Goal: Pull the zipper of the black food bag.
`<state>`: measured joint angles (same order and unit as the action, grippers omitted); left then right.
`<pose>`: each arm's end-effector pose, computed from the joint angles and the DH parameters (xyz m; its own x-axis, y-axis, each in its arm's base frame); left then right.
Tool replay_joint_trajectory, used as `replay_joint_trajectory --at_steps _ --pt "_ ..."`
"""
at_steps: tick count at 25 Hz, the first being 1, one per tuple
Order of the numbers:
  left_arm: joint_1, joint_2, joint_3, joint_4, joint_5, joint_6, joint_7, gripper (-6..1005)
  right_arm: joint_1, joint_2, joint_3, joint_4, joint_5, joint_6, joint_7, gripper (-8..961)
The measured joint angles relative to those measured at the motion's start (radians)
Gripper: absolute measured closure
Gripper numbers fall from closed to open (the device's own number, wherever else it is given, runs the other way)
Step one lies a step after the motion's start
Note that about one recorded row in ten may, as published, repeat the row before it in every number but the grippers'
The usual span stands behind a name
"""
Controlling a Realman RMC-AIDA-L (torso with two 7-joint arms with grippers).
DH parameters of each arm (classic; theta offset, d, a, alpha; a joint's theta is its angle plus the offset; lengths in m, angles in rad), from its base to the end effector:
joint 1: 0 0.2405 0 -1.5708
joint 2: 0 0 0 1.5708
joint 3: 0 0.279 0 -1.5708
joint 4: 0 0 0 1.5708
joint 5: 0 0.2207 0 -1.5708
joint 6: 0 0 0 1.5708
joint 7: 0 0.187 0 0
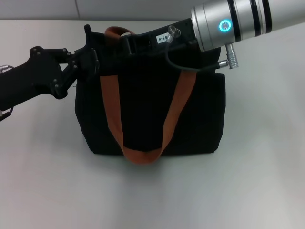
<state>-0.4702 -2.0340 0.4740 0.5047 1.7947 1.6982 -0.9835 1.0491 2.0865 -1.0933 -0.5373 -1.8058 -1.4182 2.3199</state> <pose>-0.2788 0.3525 0.0032 0.7030 -0.0066 0.7111 0.3705 -0.8501 -0.3742 0.0530 0.4192 -0.1162 0.5977 -0.7658 -0.2373 -0.6911 -0.6422 0.3316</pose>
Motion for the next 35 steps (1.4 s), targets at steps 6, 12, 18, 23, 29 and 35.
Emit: replay_joint_trajectory --at_steps 6,12,18,23,29,35 --pt "-0.018 -0.005 -0.001 0.003 -0.011 -0.025 -0.048 947 -0.006 0.001 -0.002 -0.002 0.025 0.002 -0.017 138" --pt "-0.036 0.003 -0.001 0.01 -0.012 -0.034 -0.097 945 -0.008 0.001 -0.002 -0.003 0.04 0.003 -0.025 137" --pt "-0.041 0.007 0.006 0.012 -0.011 -0.03 -0.11 943 -0.017 0.001 0.003 -0.003 0.041 0.009 -0.026 137" --pt "-0.039 0.003 0.009 0.012 -0.008 -0.026 -0.106 941 -0.02 0.001 0.005 0.001 0.046 0.011 -0.027 137" --pt "-0.038 0.004 0.022 0.013 -0.01 -0.023 -0.105 939 -0.021 0.001 -0.009 0.002 0.064 0.011 -0.028 136" --pt "-0.039 0.002 0.034 0.014 -0.011 -0.019 -0.103 936 -0.025 0.001 -0.011 0.005 0.064 0.01 -0.028 148"
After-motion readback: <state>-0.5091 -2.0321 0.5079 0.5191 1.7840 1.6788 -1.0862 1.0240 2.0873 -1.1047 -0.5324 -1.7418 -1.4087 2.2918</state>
